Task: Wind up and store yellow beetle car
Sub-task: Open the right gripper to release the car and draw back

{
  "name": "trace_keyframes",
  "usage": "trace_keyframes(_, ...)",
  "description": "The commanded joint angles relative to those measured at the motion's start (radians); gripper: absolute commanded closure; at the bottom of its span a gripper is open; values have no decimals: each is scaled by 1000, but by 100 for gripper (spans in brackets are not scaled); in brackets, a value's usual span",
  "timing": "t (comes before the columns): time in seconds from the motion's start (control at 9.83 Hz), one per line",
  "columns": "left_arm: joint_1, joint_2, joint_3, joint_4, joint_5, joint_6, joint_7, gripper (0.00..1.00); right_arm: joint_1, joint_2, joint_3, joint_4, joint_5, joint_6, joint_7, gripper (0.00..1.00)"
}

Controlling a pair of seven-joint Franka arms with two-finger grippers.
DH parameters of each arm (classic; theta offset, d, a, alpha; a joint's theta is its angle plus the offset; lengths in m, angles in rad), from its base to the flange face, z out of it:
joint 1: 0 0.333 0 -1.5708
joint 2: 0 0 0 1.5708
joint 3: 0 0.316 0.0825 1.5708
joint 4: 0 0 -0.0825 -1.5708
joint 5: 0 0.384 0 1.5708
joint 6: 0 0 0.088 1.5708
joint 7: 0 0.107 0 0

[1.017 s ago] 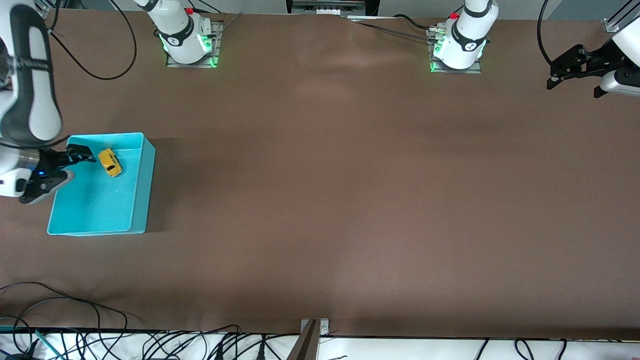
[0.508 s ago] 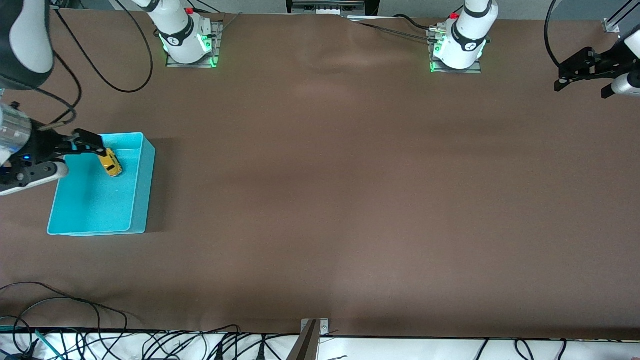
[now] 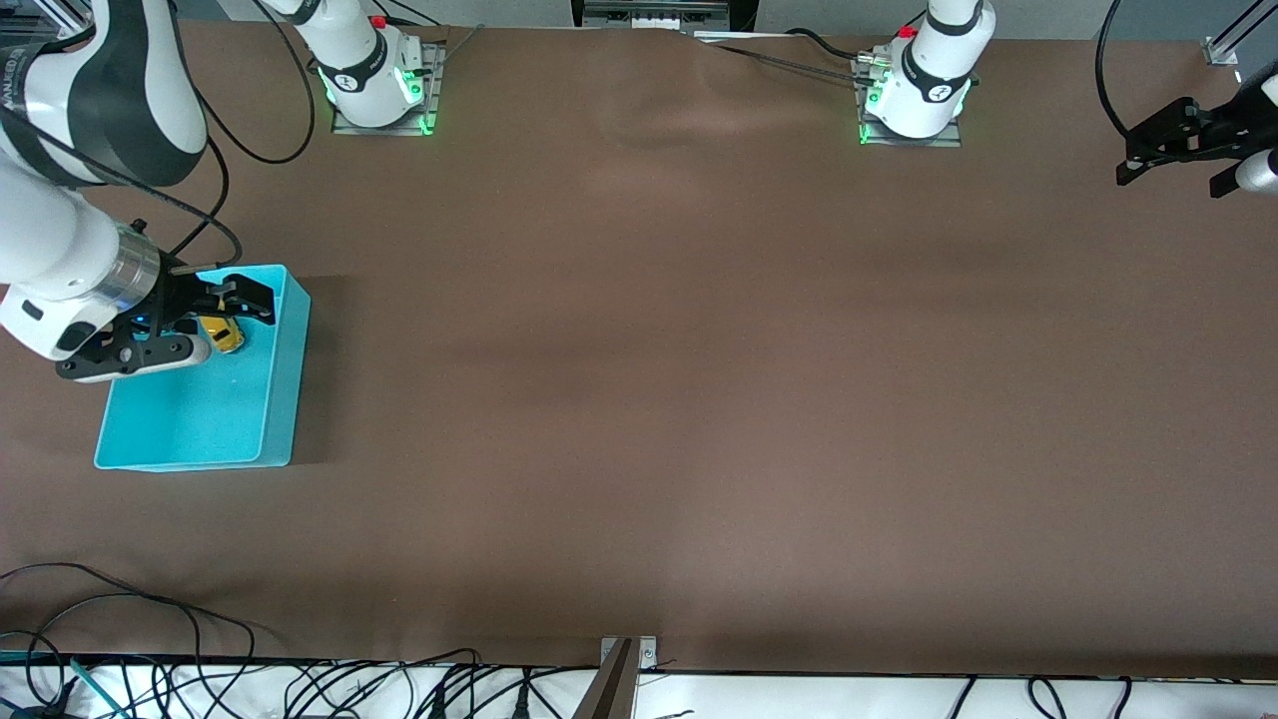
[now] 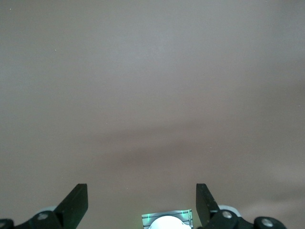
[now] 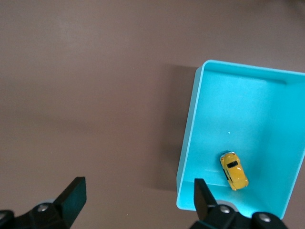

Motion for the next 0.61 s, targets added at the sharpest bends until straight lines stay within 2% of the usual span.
trace_keyframes(0.0,2,3,-1,5,-12,9,-5,0,-8,-64,12,-70,-16,39,43,0)
trace_keyframes(0.51,12,3,3,4,-13,9,1,0,3,-41,14,-33,-16,31,94,0)
